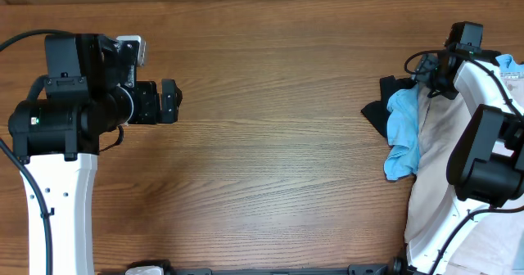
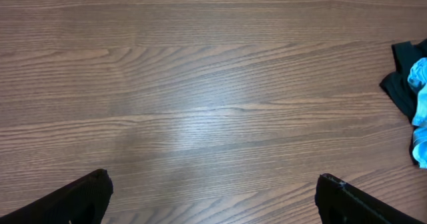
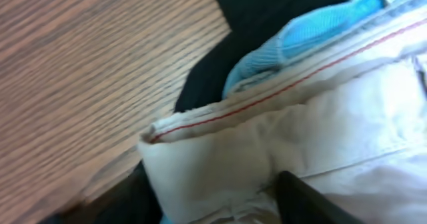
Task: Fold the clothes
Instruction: 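Reach the right gripper to the beige shorts on the pile and grasp, then drag the beige shorts leftward onto the open table with the right gripper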
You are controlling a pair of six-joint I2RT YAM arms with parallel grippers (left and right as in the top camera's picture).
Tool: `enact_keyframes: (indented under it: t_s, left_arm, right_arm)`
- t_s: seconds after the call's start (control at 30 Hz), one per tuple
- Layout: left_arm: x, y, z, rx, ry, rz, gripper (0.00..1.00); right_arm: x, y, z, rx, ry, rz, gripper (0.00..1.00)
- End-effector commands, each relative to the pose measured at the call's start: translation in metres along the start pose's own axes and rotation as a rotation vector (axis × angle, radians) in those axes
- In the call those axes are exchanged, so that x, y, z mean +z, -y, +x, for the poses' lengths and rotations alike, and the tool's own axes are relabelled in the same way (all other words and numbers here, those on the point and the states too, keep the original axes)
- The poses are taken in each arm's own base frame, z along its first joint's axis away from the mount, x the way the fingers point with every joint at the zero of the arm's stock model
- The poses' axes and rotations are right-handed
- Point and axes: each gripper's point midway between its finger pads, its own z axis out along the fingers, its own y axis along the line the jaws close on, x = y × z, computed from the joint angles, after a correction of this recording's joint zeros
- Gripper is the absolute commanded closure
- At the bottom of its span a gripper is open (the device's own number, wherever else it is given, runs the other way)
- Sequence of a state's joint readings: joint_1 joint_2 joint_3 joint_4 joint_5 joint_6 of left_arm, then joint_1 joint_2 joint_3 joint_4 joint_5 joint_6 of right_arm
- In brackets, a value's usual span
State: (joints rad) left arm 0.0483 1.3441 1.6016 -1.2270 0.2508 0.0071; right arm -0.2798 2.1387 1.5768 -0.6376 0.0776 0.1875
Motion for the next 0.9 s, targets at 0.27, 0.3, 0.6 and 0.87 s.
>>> enact_keyframes:
  t_s: [0.27,0.3,0.6,0.87]
  left_arm:
    - [-0.004,0.002,-0.007,0.014,0.019,0.01,0.0]
    - [-0.004,0.002,-0.007,0.014,0.019,0.01,0.0]
    - [-0.004,0.002,-0.012,0.019,0.04,0.009,0.0]
    - [-0.021,0.004,-0.03,0.013,0.11,-0.002,0.0]
  right_arm:
    - [0.0,0.004,0.004,0.028,-0.027,0.033,0.94]
    - [-0.006,0.006,0.001,0.045,-0.028,0.036,0.96]
    - [-0.098,0.023,-0.057,0.126,0.076,0.025,0.96]
    - [-0.22,-0.042,-0.083,-0.124,0.227,-0.303,0.96]
